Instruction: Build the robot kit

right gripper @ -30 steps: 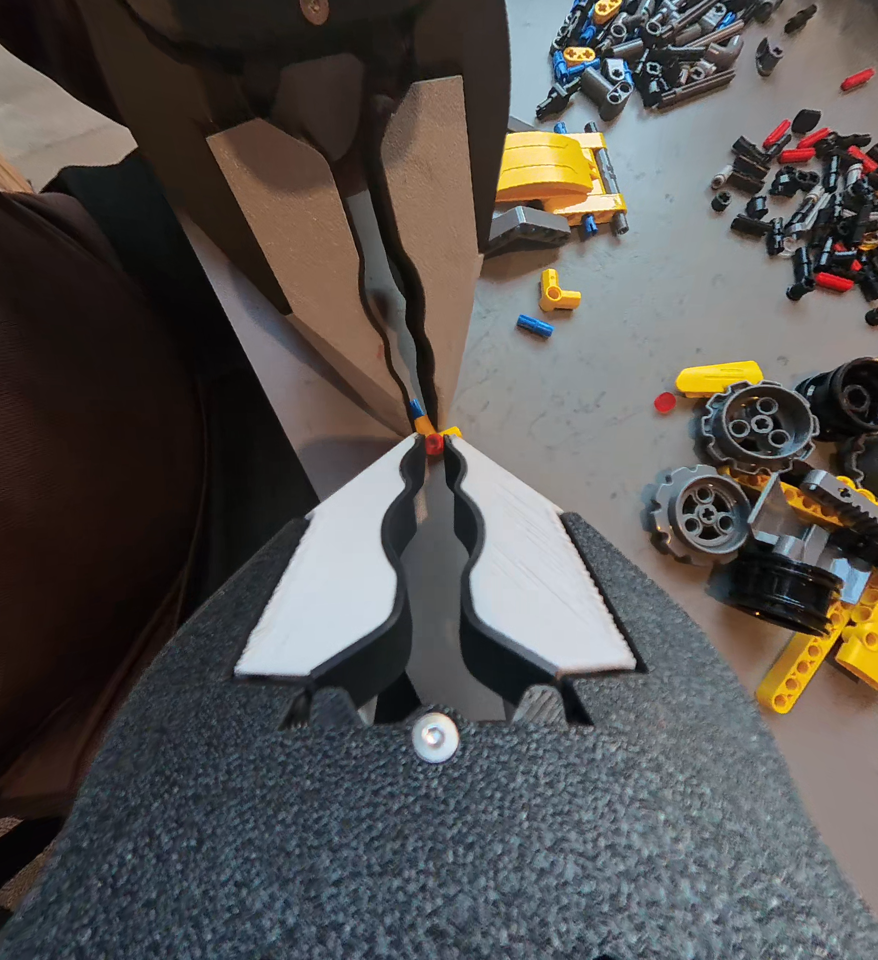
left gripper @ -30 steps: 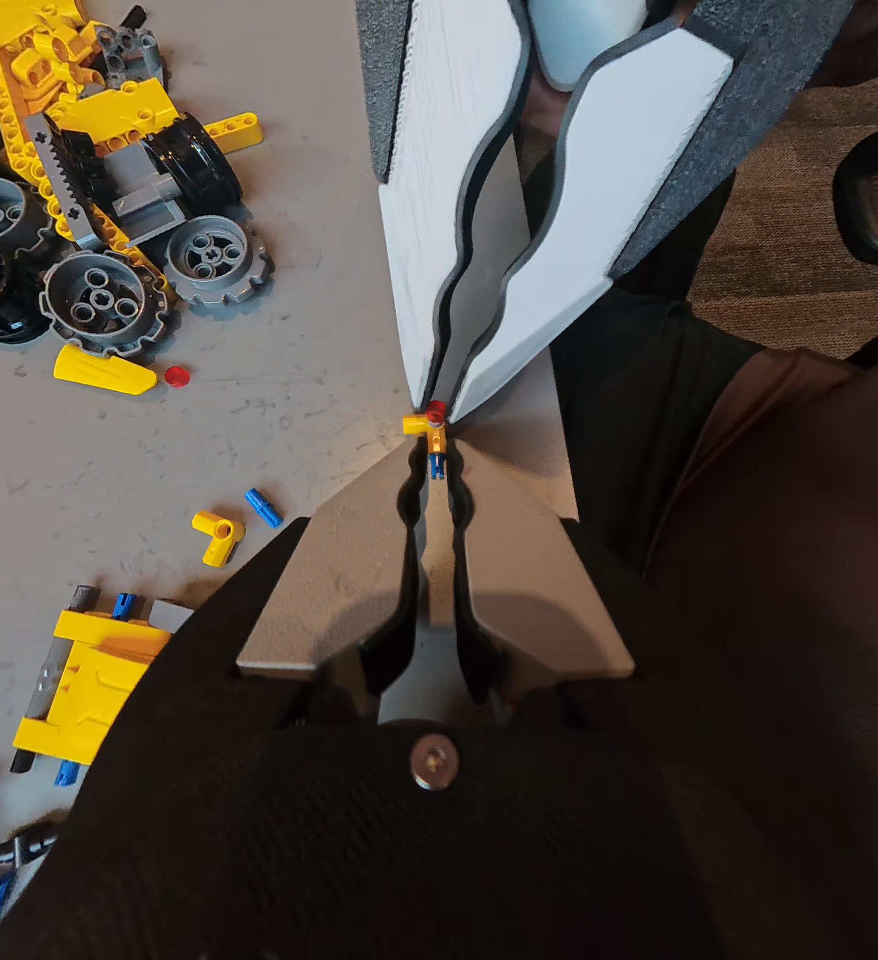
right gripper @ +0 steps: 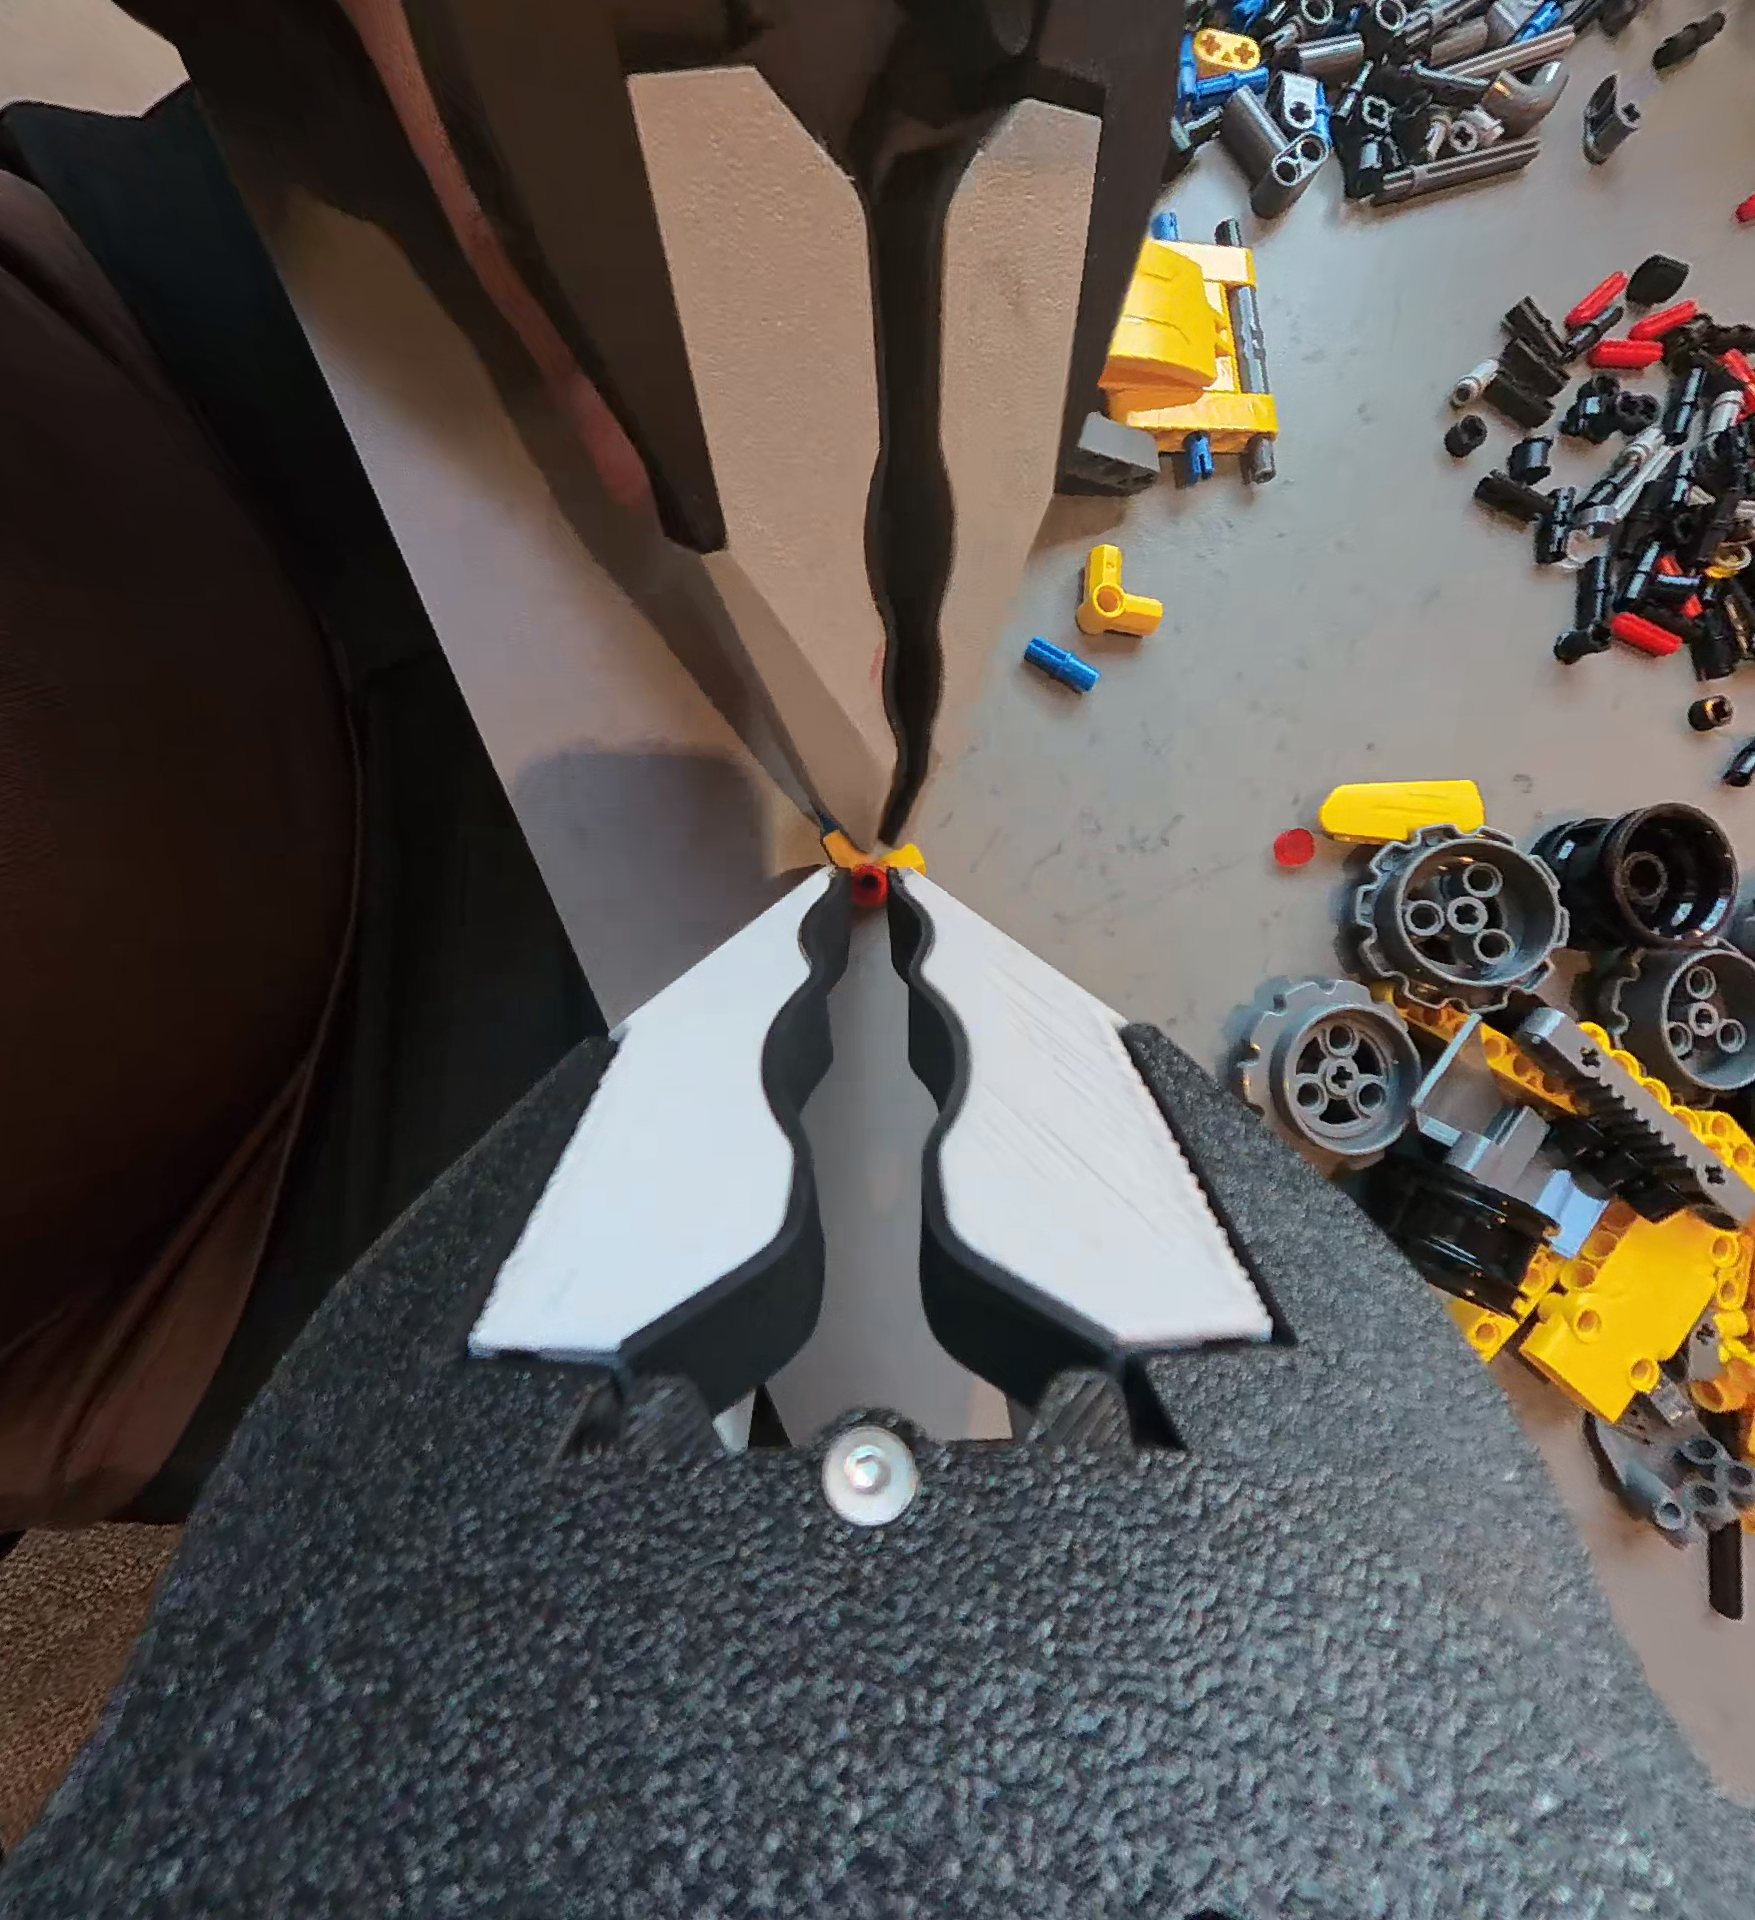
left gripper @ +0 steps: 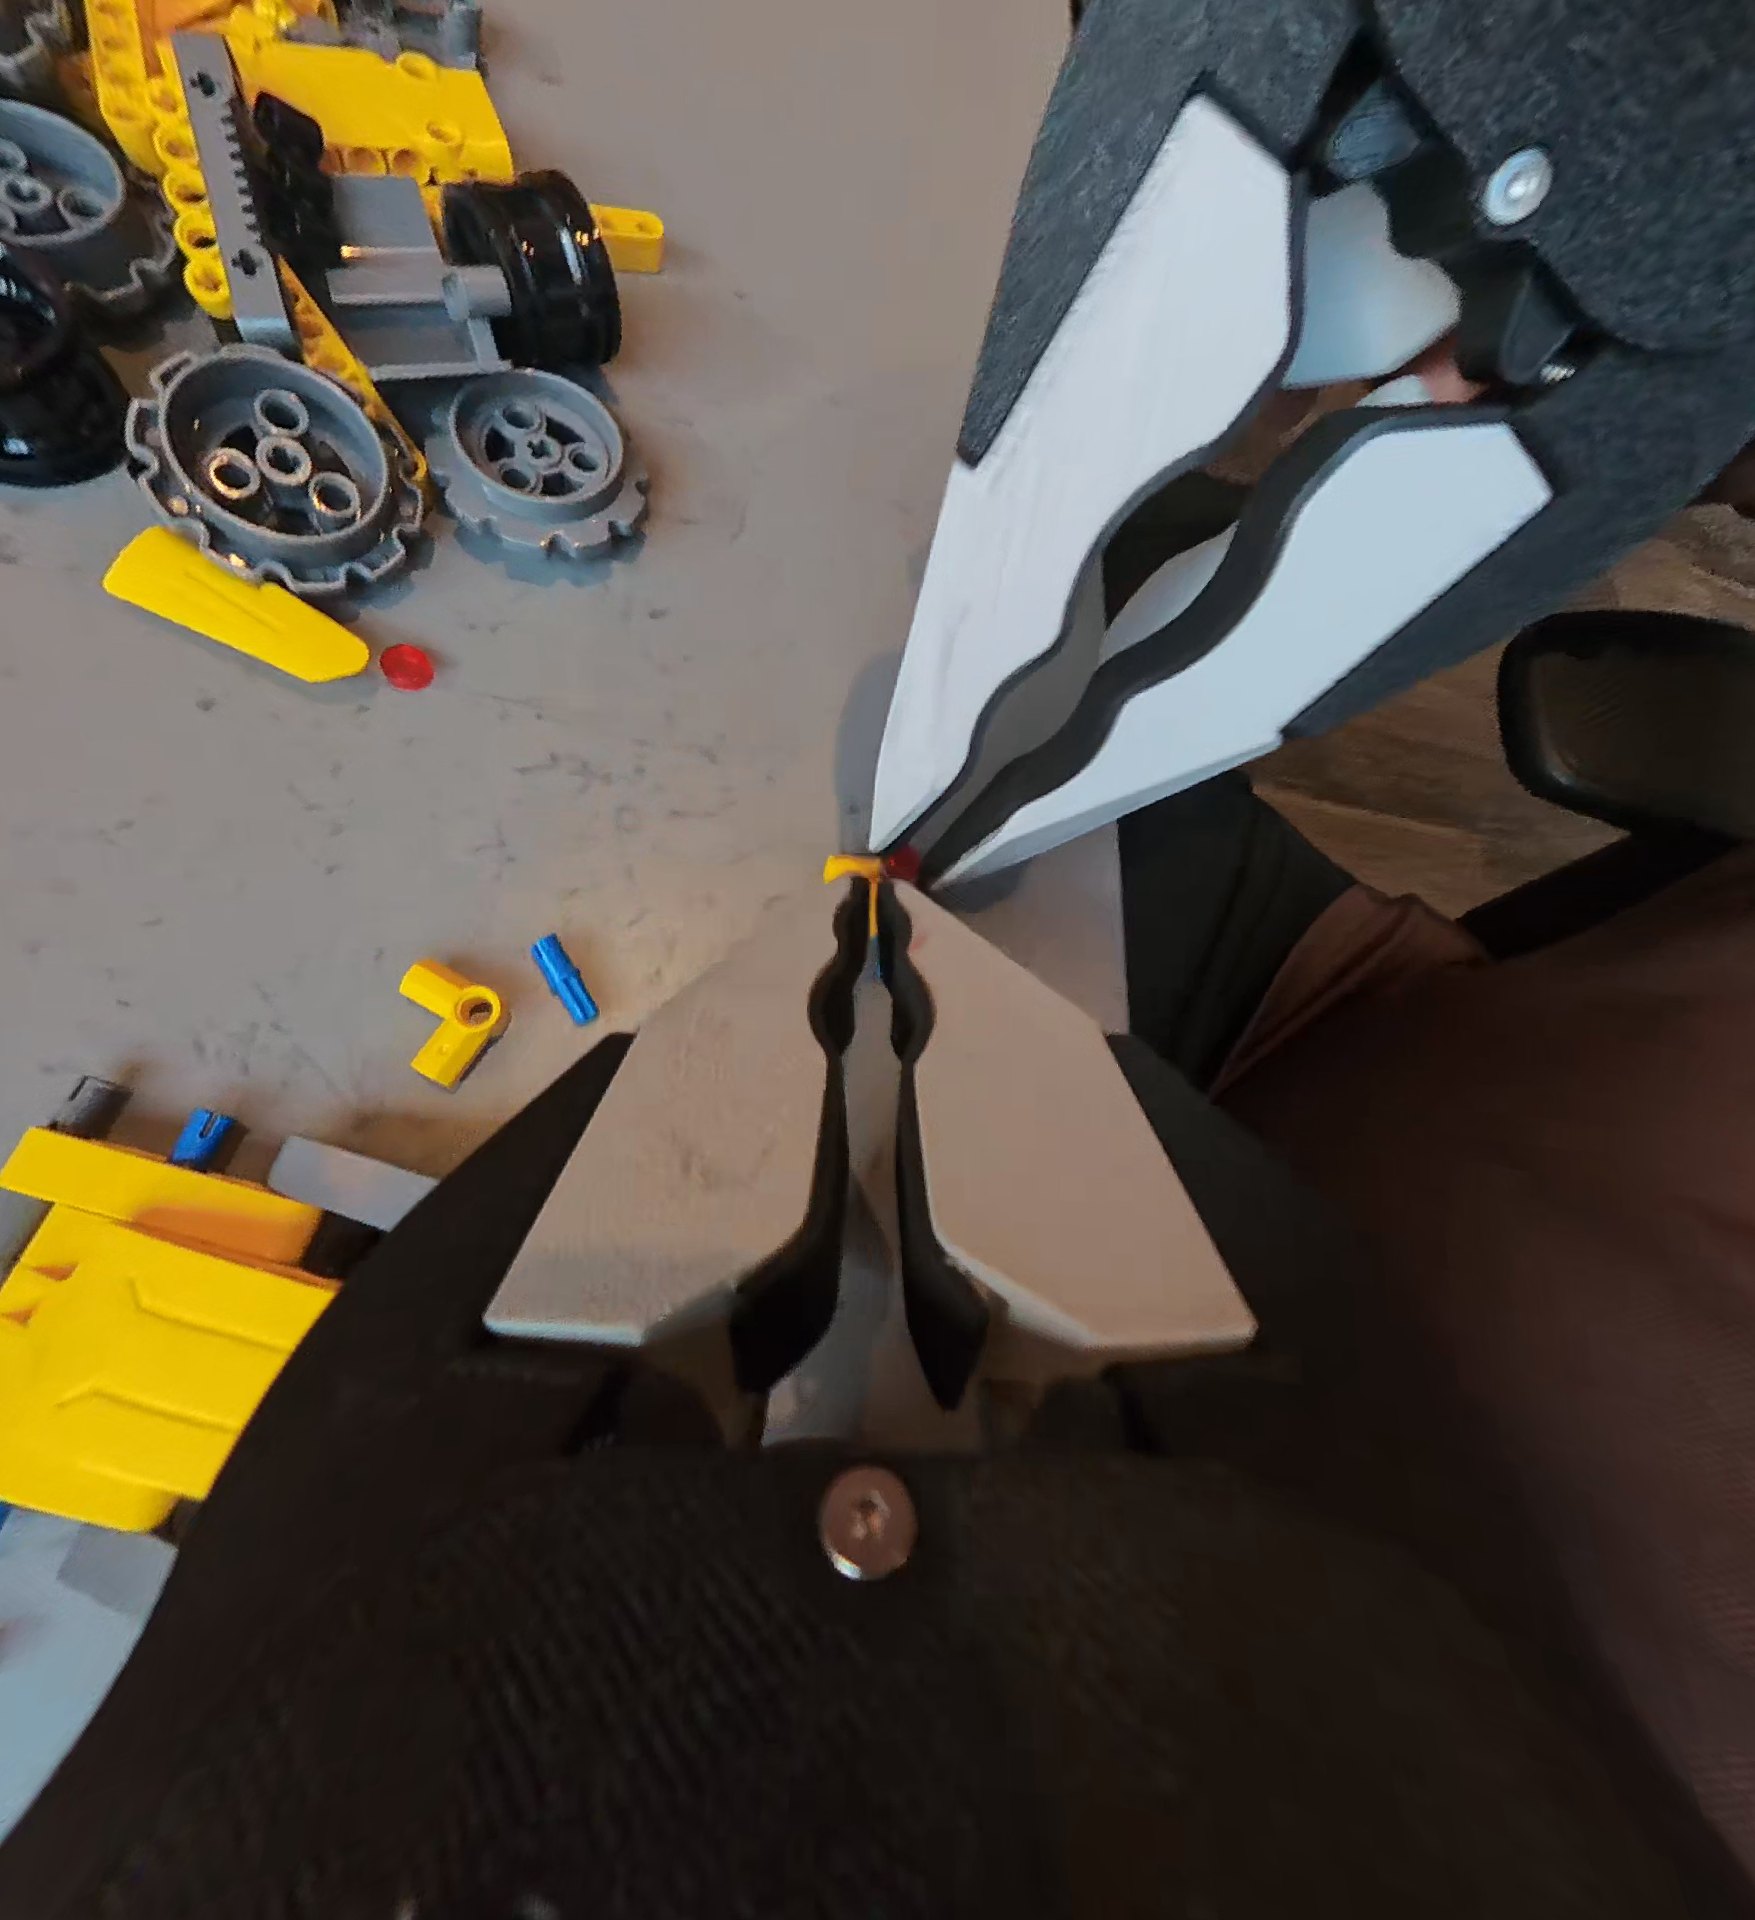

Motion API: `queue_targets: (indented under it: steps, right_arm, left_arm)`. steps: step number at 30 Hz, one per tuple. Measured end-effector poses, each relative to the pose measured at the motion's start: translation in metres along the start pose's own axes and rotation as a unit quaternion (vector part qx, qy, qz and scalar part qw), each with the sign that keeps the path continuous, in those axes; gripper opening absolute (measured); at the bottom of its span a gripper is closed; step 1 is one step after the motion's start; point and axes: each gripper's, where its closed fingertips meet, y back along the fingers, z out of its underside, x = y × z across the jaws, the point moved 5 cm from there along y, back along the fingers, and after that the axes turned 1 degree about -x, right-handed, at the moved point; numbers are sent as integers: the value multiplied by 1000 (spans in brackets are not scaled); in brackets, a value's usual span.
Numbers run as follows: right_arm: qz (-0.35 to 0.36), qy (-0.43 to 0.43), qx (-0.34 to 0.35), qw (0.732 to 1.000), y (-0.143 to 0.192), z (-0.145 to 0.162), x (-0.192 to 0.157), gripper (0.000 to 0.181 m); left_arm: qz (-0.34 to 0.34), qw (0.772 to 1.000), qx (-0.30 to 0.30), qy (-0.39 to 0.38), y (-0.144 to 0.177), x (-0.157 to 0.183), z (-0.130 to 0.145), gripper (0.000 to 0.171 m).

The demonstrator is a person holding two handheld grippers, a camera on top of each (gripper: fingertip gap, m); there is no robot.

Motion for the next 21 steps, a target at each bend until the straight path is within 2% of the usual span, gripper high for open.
queue_targets:
  steps: [12, 21]
  right_arm:
    - [-15, 26, -30, 999, -2, -5, 0, 6]
    - [-77, 34, -89, 992, -4, -10, 5, 6]
  left_arm:
    - [-30, 994, -30, -96, 2, 7, 11, 3]
    - [-46, 990, -31, -133, 1, 8, 11, 3]
